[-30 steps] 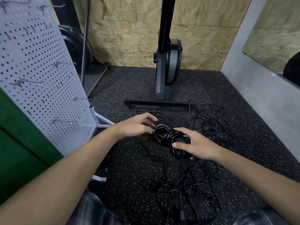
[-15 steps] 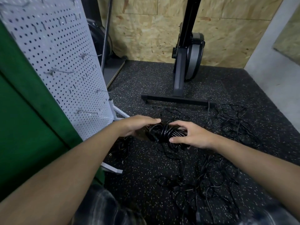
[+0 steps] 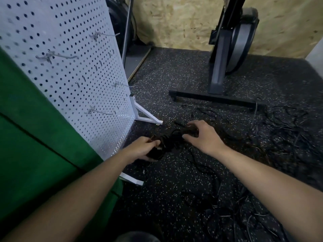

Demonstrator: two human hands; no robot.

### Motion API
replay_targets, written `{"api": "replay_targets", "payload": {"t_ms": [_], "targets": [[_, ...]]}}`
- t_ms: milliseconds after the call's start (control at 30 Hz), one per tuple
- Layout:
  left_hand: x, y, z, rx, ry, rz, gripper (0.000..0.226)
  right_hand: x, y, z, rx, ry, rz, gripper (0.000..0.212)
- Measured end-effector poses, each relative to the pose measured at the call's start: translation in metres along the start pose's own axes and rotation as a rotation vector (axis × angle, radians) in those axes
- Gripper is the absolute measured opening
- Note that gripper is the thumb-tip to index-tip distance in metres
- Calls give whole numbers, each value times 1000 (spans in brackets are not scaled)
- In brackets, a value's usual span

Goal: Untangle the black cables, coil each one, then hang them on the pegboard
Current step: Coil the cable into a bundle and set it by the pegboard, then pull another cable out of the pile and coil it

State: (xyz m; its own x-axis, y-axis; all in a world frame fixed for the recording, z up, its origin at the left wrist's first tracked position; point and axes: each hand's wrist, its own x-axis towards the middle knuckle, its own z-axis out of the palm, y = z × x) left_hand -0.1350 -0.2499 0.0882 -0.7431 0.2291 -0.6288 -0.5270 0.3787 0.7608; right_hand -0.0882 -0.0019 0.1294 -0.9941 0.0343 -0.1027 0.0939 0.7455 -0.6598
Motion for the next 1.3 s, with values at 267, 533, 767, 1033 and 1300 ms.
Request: {"api": "replay_targets", "payload": {"t_ms": [267, 533, 767, 1033, 1300], "targets": [[90, -81, 19, 374, 325, 51, 44, -7, 68, 65, -28, -211, 96, 57], [116, -126, 30, 547, 526, 56, 48, -30, 125, 78, -57, -260, 232, 53], [97, -119, 30, 906, 437, 113, 39, -57, 144, 73, -80, -260, 325, 50], [64, -100, 51, 1026, 432, 356, 21, -97, 153, 60, -94, -233, 374, 48], [49, -98, 156, 1131, -315, 448, 29, -151, 183, 64, -188, -281, 385, 51]]}}
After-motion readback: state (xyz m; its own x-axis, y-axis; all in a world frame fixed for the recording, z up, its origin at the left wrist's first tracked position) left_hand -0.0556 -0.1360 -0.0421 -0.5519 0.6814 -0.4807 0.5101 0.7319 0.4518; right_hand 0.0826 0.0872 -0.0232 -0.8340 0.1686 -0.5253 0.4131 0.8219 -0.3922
